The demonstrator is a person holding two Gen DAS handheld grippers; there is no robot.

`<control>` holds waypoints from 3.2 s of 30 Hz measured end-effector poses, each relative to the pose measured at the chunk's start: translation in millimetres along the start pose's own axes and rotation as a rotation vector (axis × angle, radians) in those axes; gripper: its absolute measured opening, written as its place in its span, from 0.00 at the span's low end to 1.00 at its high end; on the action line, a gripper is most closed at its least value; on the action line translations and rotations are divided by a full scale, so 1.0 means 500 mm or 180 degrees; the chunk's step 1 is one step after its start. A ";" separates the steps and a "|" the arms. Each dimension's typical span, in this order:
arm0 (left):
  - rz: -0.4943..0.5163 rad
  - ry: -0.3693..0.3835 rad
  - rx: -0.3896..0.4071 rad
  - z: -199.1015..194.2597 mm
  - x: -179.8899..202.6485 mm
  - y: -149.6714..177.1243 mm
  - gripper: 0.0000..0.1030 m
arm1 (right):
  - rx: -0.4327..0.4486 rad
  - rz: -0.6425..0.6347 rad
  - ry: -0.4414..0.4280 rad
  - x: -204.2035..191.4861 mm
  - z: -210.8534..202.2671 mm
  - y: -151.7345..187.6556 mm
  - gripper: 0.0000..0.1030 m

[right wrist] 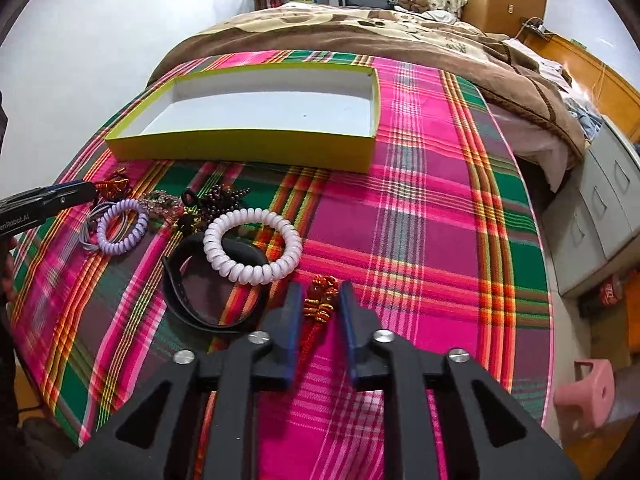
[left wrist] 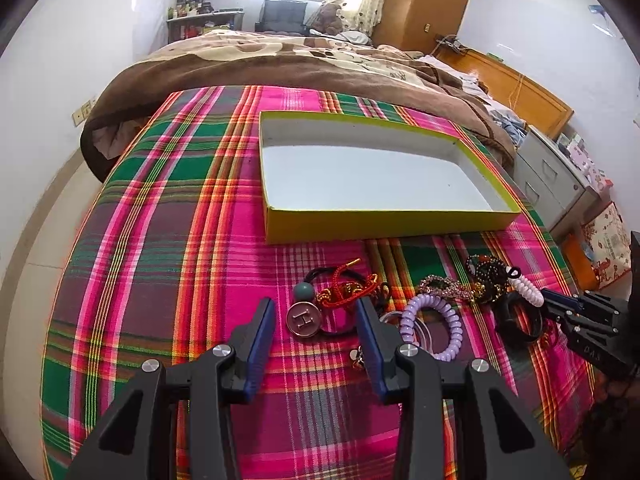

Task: Organize jewelry
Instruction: 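Close the right tool on the red tassel while the left tool grasps the red knot charm, then carry both red charms over the white box and open both tools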

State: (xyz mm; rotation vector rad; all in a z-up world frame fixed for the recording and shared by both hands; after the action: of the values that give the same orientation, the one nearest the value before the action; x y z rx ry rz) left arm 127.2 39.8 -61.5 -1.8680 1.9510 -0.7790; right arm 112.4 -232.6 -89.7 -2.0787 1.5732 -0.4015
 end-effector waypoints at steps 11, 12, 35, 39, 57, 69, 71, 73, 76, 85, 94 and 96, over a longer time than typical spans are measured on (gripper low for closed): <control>0.0386 -0.0010 0.0121 0.008 0.041 -0.021 0.40 | 0.0296 0.0441 0.0153 0.051 -0.041 0.007 0.13; 0.0400 -0.0007 0.0105 0.012 0.044 -0.022 0.40 | 0.0307 0.0462 0.0143 0.052 -0.044 0.007 0.13; 0.0461 0.0135 0.0185 -0.019 0.058 -0.034 0.07 | 0.0491 0.0506 0.0067 0.045 -0.081 -0.027 0.13; 0.0424 0.0178 0.0275 -0.044 0.054 -0.057 0.07 | 0.0549 0.0507 0.0067 0.045 -0.095 -0.040 0.13; 0.0233 0.0239 0.0392 0.015 0.009 -0.245 0.07 | 0.0846 0.0288 -0.0090 0.046 -0.048 -0.270 0.13; 0.0152 0.0193 0.0145 0.141 -0.002 -0.279 0.07 | 0.0525 0.0305 -0.0146 0.056 0.103 -0.326 0.13; 0.0120 0.0185 0.0102 0.160 -0.001 -0.280 0.07 | 0.0456 0.0267 -0.0133 0.055 0.124 -0.329 0.13; 0.0153 0.0148 0.0065 0.179 0.001 -0.280 0.07 | 0.0403 0.0247 -0.0097 0.055 0.139 -0.330 0.13; 0.0150 0.0161 -0.0003 0.198 0.002 -0.276 0.07 | 0.0344 0.0266 -0.0045 0.062 0.158 -0.335 0.13; 0.0034 0.0165 -0.0016 0.211 -0.012 -0.282 0.08 | 0.0253 0.0261 -0.0036 0.065 0.184 -0.330 0.14; -0.0010 0.0157 -0.0018 0.210 -0.020 -0.280 0.29 | 0.0244 0.0234 -0.0016 0.057 0.187 -0.337 0.23; -0.0016 0.0202 -0.0013 0.205 -0.018 -0.278 0.30 | 0.0260 0.0244 -0.0058 0.055 0.183 -0.335 0.29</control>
State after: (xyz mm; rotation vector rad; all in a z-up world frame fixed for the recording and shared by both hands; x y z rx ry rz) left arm 299.8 33.6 -62.3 -1.8727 1.9879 -0.8463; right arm 302.8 -204.6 -75.2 -1.9492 1.5935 -0.4112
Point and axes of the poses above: each gripper's, at about its wrist camera, not at the fingertips, and z roughly the way its jaws point, x to its right, y to its underside, the point moved 5 cm from there along z, roughly the way its jaws point, and after that the axes turned 3 degrees about -y, right-handed, at the moved point
